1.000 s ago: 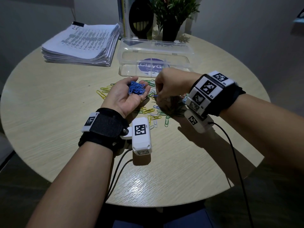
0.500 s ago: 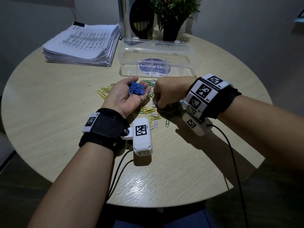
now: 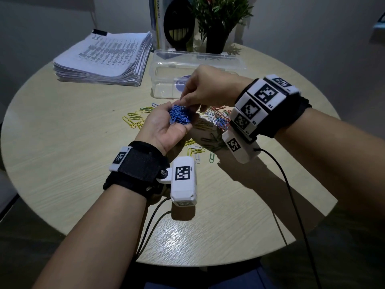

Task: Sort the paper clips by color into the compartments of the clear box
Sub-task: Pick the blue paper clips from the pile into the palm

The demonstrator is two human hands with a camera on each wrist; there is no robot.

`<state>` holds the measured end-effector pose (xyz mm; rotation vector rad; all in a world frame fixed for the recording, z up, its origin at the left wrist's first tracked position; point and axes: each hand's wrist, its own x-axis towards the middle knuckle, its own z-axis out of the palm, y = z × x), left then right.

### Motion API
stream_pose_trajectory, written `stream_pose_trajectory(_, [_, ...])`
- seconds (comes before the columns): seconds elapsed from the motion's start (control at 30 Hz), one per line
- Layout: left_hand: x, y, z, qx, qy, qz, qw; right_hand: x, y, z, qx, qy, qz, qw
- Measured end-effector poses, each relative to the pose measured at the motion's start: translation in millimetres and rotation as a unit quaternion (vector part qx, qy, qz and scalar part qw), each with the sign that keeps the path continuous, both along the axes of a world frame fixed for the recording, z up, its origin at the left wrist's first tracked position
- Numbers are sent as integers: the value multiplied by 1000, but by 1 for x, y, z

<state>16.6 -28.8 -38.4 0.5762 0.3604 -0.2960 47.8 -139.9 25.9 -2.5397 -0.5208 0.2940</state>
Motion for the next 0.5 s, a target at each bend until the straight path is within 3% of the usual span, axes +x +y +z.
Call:
stream_pose_trajectory(0.1, [0,0,-2,3,9,9,1000,4,-16,0,-12,-10,-35,999])
stream_pose_trajectory(0.3, [-1,-1,-4,15,9,-3,1000,7,-48,-9,-209,-12,-85,974])
stream_pose_trajectory(0.5, [-1,-1,-3,25,11,-2,1000,4,-49,-17,-254,23,-112,961])
